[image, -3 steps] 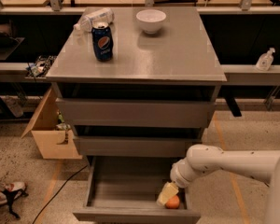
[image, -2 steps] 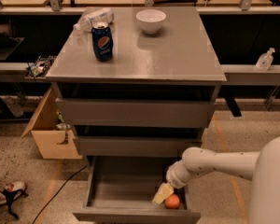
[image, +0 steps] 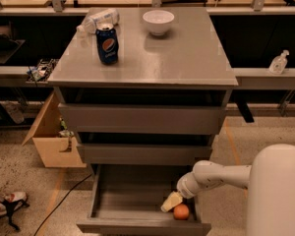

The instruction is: Pick orange from bottom drawer and place on counter

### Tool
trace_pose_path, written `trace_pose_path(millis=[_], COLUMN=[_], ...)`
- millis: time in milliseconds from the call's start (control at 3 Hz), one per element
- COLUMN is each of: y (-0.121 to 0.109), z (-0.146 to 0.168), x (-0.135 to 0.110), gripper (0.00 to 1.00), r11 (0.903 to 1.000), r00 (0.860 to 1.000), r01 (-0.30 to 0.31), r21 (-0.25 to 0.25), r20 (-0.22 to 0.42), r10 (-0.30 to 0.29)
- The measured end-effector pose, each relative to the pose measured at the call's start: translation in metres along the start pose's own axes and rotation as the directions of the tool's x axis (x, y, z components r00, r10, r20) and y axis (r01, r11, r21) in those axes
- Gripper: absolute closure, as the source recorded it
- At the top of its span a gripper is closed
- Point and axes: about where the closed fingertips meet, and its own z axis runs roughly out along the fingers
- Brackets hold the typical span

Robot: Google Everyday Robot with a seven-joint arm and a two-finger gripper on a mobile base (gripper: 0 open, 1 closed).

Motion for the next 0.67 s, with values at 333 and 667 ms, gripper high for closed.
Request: trace_pose_path(millis=[333, 667], y=[-0.0265, -0.0257], z=[0.0274, 0.0294], x=[0.0151, 0.0160], gripper=[0.00, 0.00], r11=[0.9979, 0.9979], r00=[0.998, 0.998], r01=[-0.064, -0.065], r21=[0.011, 0.007], r20=[-0.004, -0.005], r10=[0.064, 0.065])
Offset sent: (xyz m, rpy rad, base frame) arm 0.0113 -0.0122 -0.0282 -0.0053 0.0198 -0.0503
